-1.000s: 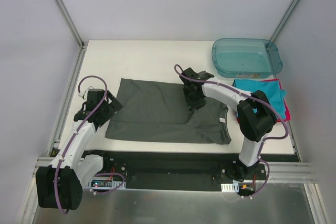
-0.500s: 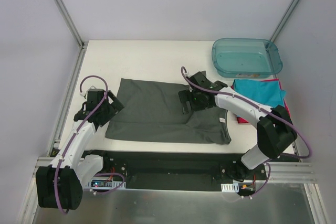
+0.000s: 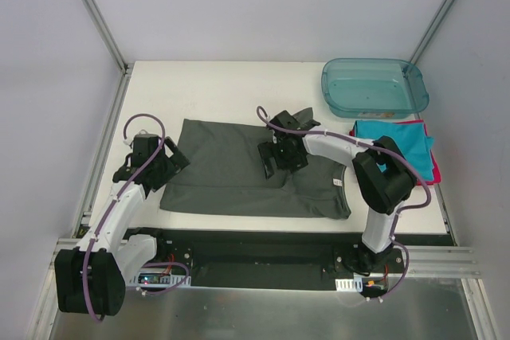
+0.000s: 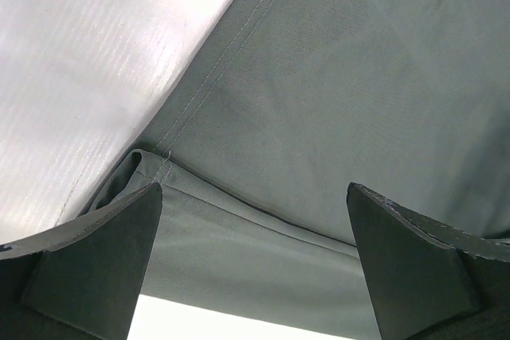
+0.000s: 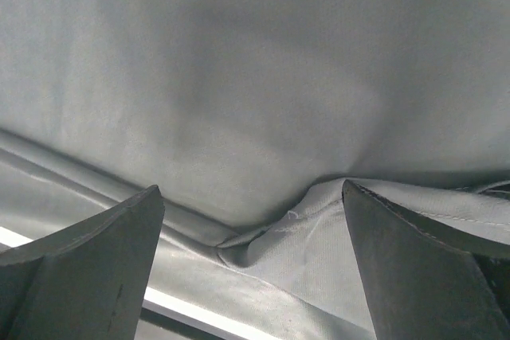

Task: Fold and stack the t-shirts
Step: Fold the flattened tshirt in 1/3 of the way, then grap the side of the flattened tshirt furthest away from the robot with both arms

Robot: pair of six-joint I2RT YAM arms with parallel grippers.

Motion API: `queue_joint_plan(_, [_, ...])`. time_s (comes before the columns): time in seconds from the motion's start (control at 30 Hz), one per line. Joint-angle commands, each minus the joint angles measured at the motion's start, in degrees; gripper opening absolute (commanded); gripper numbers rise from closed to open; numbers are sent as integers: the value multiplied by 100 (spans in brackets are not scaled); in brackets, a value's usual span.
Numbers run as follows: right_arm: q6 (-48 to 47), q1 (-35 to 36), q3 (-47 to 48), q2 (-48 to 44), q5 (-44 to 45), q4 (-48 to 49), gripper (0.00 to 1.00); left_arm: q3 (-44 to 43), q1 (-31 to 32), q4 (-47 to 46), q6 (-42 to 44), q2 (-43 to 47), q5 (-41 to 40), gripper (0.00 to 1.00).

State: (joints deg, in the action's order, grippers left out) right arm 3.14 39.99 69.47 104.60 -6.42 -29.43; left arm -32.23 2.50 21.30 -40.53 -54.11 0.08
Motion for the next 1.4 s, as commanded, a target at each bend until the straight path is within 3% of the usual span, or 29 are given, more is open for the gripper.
queue_joint_plan(0.0, [-129,0,445,-35,543,-422,96,-327,-48,-178,238,-178,133,99])
queue_joint_plan(0.23, [-252,-113,593,-870,1871,-959,96,-1705,-57,-311,625,-1521,72,99])
queue_joint_plan(0.43, [-269,-1123,1515,-415,924,-1056,96,-3409,-57,-109,1178,-3253,-393,96])
queue_joint_plan(0.57, [-454,-1476,2551,410,958,-1179,96,-4474,-57,365,1451,-4343,-816,91])
queue_joint_plan(0.7, [-603,-1704,3737,1184,1361,-1276,96,-5345,-66,594,1706,-5231,-790,81])
queue_joint_plan(0.9, [-683,-1994,5127,2379,1257,-1346,96,-6312,-74,911,1742,-6347,-623,66])
queue_joint_plan(1.03, [-876,-2074,5655,2916,1450,-1346,96,-6682,-66,1104,1645,-6770,-509,57])
queue_joint_plan(1.23, [-718,-2118,5797,3286,1187,-1197,96,-6569,-66,1122,1514,-6938,-403,44])
queue_joint_plan(1.3, [-604,-2118,5797,3383,1038,-1153,96,-6481,-74,1131,1470,-6982,-377,34])
queue_joint_plan(1.37, [-534,-2118,5797,3462,1002,-1153,96,-6472,-75,1122,1461,-7008,-280,8])
